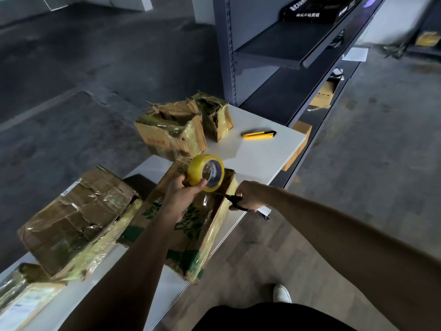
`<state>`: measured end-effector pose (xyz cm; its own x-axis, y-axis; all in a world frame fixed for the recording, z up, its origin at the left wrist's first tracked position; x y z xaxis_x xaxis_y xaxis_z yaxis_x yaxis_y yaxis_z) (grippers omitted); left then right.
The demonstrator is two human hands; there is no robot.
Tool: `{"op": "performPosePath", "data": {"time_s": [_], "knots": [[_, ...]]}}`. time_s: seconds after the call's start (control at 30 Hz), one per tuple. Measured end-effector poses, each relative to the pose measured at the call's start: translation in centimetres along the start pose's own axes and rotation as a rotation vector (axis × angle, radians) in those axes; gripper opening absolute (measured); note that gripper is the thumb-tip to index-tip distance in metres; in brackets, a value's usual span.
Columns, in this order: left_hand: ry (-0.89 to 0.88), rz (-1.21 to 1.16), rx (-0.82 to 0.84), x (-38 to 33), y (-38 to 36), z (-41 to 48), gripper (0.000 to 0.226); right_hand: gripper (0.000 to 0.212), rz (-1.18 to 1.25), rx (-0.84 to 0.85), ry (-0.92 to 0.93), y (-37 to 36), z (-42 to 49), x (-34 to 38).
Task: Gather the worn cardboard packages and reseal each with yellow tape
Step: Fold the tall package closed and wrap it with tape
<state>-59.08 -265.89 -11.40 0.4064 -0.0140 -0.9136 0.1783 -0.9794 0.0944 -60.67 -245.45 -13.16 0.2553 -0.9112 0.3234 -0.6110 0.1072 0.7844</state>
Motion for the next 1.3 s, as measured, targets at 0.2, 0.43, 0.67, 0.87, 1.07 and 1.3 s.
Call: {"op": "performPosePath", "data": {"time_s": [0.2, 0.43, 0.67, 0.87, 1.07, 1.3], "knots": [[0.012, -0.227, 0.037, 0.4, -0.4, -0.1, 0.033, 0.033, -0.065, -0.016, -0.003, 0.4, 0.2, -0.4], [0.086, -0.599, -0.003, 0.0, 0.2, 0.0, 0.046, 0.036, -0.163, -0.132, -0.059, 0.9, -0.3, -0.8], [0.093, -0.525, -0.015, 2.1, 1.6, 0.2, 0.043, 0.04, -0.548, -0.328, -0.066, 2.0, -0.5, 1.2], [0.198, -0.59, -0.035, 5.1, 3.2, -0.5, 0.027, 0.04, -0.36, -0.438, -0.274, 2.6, -1.3, 0.7], [0.193, -0.653, 0.052, 6.0, 3.4, -0.7, 0.024, 0.059, -0.211, -0.433, -0.282, 2.5, -0.7, 1.8], [0.152, -0.691, 0.003, 6.6, 3.6, -1.2, 0.059, 0.118, -0.242, -0.37, -0.26, 0.7, 3.2, 4.6]]}}
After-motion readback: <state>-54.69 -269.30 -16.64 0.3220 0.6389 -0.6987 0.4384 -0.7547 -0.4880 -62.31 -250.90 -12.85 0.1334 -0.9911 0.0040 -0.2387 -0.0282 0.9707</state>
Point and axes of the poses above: each hand's wrist, its own z-axis towards the middle knuckle, its own y-axis out of the back of the hand, x = y × z, the point moved 8 cm from there along z, towards the middle knuckle, and after that the axes turned 12 degrees about -z, right-handed, at the moved point
